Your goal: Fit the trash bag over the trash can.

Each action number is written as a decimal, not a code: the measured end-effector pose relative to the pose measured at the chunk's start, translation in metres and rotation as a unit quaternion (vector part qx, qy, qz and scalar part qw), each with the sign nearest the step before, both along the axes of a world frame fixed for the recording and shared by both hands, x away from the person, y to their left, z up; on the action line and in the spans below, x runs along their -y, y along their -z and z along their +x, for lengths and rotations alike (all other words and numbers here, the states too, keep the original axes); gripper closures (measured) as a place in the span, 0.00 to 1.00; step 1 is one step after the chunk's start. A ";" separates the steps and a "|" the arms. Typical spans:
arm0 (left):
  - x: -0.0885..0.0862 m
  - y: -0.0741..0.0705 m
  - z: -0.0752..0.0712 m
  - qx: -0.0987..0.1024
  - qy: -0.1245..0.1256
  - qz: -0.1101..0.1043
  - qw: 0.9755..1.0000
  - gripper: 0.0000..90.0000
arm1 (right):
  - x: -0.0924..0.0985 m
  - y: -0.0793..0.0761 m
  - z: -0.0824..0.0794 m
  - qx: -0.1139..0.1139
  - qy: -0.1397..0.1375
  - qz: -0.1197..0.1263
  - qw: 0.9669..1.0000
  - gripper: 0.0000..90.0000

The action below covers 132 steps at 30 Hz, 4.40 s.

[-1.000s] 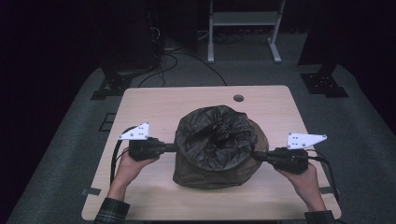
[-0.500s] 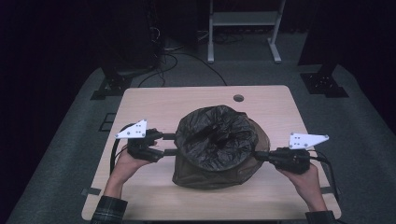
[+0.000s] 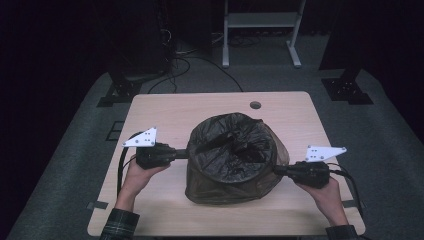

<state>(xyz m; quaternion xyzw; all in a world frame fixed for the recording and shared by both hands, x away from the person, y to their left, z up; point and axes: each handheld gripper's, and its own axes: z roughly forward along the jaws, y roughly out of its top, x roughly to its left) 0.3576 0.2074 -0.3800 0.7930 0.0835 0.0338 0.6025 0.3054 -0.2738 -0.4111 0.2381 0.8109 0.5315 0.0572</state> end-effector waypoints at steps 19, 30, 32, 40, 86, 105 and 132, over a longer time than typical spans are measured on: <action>-0.005 0.000 -0.004 -0.023 -0.010 0.018 1.000 0.52 | 0.009 0.004 0.004 -0.010 0.023 0.013 1.000 0.66; 0.000 -0.001 -0.012 -0.027 -0.019 0.034 0.999 0.11 | 0.016 -0.021 -0.002 0.025 0.032 0.033 0.999 0.19; 0.001 -0.001 -0.014 -0.026 -0.022 0.038 0.999 0.06 | 0.015 -0.028 -0.004 0.034 0.031 0.032 0.998 0.15; -0.002 0.004 -0.019 -0.027 -0.037 0.044 0.998 0.00 | 0.010 -0.052 -0.007 0.071 0.026 0.038 0.996 0.11; -0.037 0.103 -0.060 -0.063 -0.180 0.241 0.952 0.00 | -0.083 -0.130 0.039 0.064 -0.063 -0.158 0.983 0.11; -0.037 0.103 -0.061 -0.064 -0.180 0.241 0.952 0.00 | -0.125 -0.108 0.050 0.000 -0.109 -0.333 0.937 0.11; -0.037 0.103 -0.061 -0.064 -0.180 0.241 0.952 0.00 | -0.146 -0.141 0.055 0.004 -0.114 -0.326 0.939 0.11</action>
